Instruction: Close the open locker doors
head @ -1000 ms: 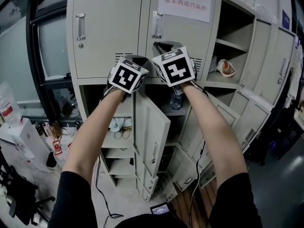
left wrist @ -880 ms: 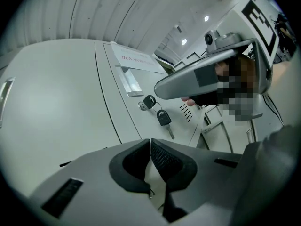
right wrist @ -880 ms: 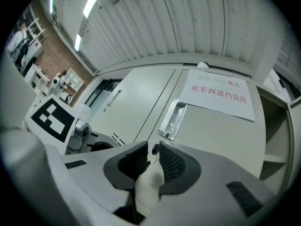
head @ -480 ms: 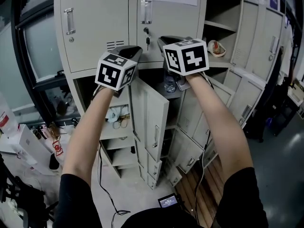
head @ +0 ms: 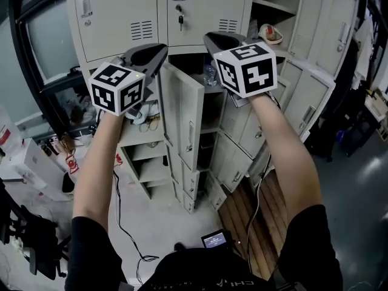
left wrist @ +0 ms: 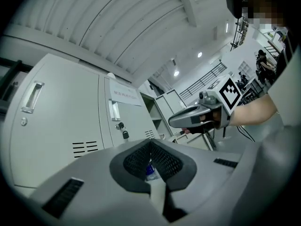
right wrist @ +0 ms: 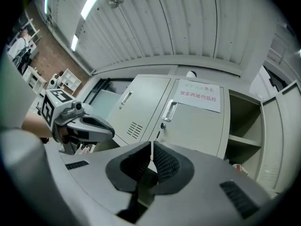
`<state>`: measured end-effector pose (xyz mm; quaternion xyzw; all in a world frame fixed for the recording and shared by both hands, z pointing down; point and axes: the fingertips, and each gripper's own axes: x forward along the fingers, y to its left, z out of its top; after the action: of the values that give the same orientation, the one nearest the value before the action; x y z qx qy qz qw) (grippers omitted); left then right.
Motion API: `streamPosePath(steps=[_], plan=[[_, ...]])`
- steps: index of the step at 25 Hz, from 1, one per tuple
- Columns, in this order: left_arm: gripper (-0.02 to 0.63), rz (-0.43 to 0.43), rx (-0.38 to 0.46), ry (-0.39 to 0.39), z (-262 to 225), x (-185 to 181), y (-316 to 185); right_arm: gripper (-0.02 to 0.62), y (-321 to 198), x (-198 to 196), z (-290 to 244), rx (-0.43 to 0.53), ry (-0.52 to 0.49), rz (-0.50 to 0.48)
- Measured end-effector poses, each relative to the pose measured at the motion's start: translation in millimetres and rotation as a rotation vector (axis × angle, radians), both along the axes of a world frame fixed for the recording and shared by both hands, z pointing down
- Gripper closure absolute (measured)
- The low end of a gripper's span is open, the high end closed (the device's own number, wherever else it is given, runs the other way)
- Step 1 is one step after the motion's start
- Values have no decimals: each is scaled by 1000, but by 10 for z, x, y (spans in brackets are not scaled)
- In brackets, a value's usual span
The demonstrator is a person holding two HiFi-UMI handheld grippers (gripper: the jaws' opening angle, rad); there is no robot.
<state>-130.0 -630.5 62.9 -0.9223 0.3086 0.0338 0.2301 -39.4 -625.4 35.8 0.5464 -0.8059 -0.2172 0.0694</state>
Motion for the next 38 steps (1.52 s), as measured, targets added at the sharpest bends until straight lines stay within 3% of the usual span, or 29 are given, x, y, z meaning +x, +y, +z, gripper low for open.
streamPosePath(steps=[4, 10, 16, 21, 28, 38], plan=[[586, -35, -8, 19, 153, 64, 453, 554, 414, 184, 238, 0, 13, -39], [586, -69, 6, 32, 469, 540, 1327, 554, 1235, 687, 643, 12, 54, -75], [586, -85, -10, -40, 929, 1142, 2102, 554, 1977, 987, 1008, 12, 62, -118], [584, -87, -34, -87, 1311, 1339, 2531, 554, 2375, 1072, 1330, -15, 50, -124], [584, -81, -55, -86, 1697, 1214, 2995, 554, 2754, 1080, 1728, -72, -23, -87], [584, -68, -70, -85, 2121, 508, 3833, 554, 3484, 361, 2258, -107, -17, -48]])
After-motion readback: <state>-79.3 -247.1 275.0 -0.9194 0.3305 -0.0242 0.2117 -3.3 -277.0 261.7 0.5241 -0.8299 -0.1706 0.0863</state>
